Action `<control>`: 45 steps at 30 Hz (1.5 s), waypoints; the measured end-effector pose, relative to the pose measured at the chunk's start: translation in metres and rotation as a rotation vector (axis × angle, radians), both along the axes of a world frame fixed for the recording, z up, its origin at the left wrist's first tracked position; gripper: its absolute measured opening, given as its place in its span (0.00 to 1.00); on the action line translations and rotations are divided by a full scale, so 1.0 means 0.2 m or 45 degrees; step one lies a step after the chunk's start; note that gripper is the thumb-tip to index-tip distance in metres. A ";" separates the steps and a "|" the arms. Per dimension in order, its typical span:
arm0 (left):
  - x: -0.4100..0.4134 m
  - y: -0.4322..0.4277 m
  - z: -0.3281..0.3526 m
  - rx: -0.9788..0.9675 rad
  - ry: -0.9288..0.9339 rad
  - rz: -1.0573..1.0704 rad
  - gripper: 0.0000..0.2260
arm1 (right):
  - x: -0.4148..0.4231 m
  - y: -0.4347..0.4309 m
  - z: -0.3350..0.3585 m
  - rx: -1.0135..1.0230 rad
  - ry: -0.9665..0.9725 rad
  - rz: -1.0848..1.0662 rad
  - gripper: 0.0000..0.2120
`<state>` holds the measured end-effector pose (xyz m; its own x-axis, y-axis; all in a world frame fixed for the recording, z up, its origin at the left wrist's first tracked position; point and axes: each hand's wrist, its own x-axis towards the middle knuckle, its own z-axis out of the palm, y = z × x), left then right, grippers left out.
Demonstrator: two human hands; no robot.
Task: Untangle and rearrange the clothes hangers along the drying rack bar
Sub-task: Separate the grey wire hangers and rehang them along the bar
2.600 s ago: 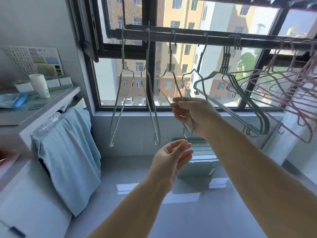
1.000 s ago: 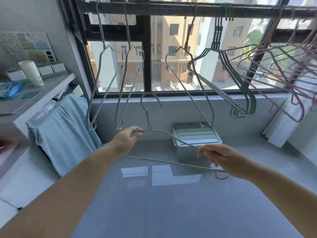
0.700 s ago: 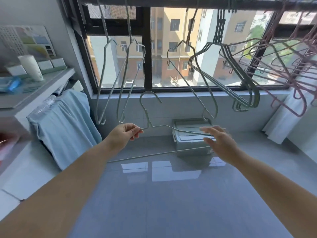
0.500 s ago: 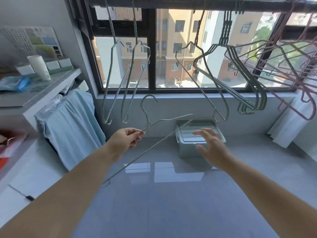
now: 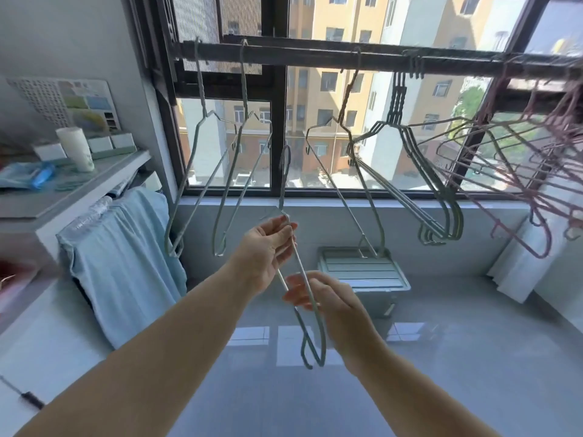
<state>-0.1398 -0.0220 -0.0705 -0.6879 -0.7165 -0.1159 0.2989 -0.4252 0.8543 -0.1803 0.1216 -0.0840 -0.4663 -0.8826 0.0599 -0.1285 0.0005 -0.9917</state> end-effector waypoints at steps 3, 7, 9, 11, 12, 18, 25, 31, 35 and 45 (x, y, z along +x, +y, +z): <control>-0.04 -0.02 0.07 -0.030 0.014 0.023 0.08 | -0.04 0.02 0.09 -0.040 -0.156 0.024 0.16; -0.10 -0.03 0.17 -0.114 0.000 0.035 0.09 | -0.04 0.02 0.13 0.016 -0.001 0.060 0.12; -0.12 -0.04 0.22 -0.132 -0.003 0.044 0.09 | -0.04 0.01 0.14 0.016 0.049 0.027 0.14; -0.13 -0.03 0.26 -0.147 -0.001 0.048 0.09 | -0.05 -0.01 0.13 0.014 0.127 -0.075 0.14; -0.14 -0.03 0.27 -0.168 -0.003 0.046 0.09 | -0.06 -0.02 0.13 0.004 0.161 -0.149 0.13; -0.07 0.06 0.35 -0.867 -0.220 0.018 0.08 | -0.02 -0.05 0.20 -0.186 0.339 -0.336 0.14; -0.01 0.11 0.44 -1.160 -0.309 0.063 0.22 | -0.04 -0.21 0.41 -0.262 0.423 -0.399 0.20; -0.01 0.04 0.45 -0.869 -0.188 0.075 0.17 | -0.07 -0.35 0.44 -0.222 0.295 -0.387 0.15; -0.02 0.02 0.40 -0.783 -0.213 0.086 0.16 | -0.06 -0.33 0.41 -0.133 0.311 -0.316 0.12; -0.02 0.18 0.34 -1.425 -0.404 0.650 0.27 | -0.33 0.00 0.66 0.221 1.029 -0.509 0.21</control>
